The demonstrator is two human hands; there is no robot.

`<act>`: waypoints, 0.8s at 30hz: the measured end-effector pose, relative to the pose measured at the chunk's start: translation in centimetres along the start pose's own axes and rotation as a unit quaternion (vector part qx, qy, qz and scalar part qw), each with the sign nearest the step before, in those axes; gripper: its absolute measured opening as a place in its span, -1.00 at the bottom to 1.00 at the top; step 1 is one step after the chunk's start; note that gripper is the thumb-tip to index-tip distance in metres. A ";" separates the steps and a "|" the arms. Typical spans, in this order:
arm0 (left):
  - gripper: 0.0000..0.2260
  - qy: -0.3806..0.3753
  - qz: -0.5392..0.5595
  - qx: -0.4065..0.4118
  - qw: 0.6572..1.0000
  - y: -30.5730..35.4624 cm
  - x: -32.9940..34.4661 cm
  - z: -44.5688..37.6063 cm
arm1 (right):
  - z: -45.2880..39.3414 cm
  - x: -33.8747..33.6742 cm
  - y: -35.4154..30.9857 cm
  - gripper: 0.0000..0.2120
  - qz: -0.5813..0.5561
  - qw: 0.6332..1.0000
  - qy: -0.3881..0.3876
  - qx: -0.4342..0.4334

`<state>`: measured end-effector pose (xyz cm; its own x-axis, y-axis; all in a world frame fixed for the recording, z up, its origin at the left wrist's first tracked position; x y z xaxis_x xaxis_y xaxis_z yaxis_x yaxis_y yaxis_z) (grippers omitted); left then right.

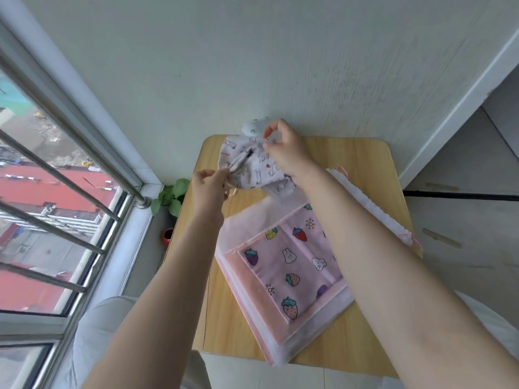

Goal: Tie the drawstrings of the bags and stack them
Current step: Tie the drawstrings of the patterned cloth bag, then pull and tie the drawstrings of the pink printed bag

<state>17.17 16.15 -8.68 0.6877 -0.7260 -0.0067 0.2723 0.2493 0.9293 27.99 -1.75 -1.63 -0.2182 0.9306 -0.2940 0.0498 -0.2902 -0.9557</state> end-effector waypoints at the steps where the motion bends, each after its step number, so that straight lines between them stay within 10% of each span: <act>1: -0.83 -0.004 0.022 0.009 1.000 1.2 1.0 -0.7 | -1.5 -0.7 -0.7 -0.79 -0.003 0.999 0.030 -0.015; 11: -0.65 -0.086 0.045 -0.073 0.993 -0.5 9.2 -3.8 | -5.6 -5.8 3.2 -0.69 0.258 0.961 0.099 -0.015; 15: -0.61 0.039 -0.082 0.047 0.995 1.3 5.6 -3.1 | -2.3 -7.5 4.1 -0.78 0.197 0.964 0.176 -0.022; 17: -0.68 0.103 -0.178 0.106 0.973 1.4 3.6 -2.0 | -0.4 -8.2 5.5 -0.82 0.198 0.959 0.201 0.005; 24: -0.74 -0.171 -0.554 0.122 0.806 -7.6 7.5 3.0 | 6.0 -7.6 13.2 -0.81 0.425 0.887 0.084 0.161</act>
<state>18.21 6.93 -14.65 -0.1239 -0.5618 -0.8179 0.4227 -0.7756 0.4687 24.48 -14.01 -11.88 -0.0852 0.3582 -0.9298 -0.1605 -0.9259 -0.3420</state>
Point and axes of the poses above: each hand's wrist, its own z-axis away from the middle knuckle, its own x-axis out of the palm, y = z × x, the point moved 10 cm from there along -z, towards the middle knuckle, and after that the axes turned 4 degrees about y, right-handed, at the moved point
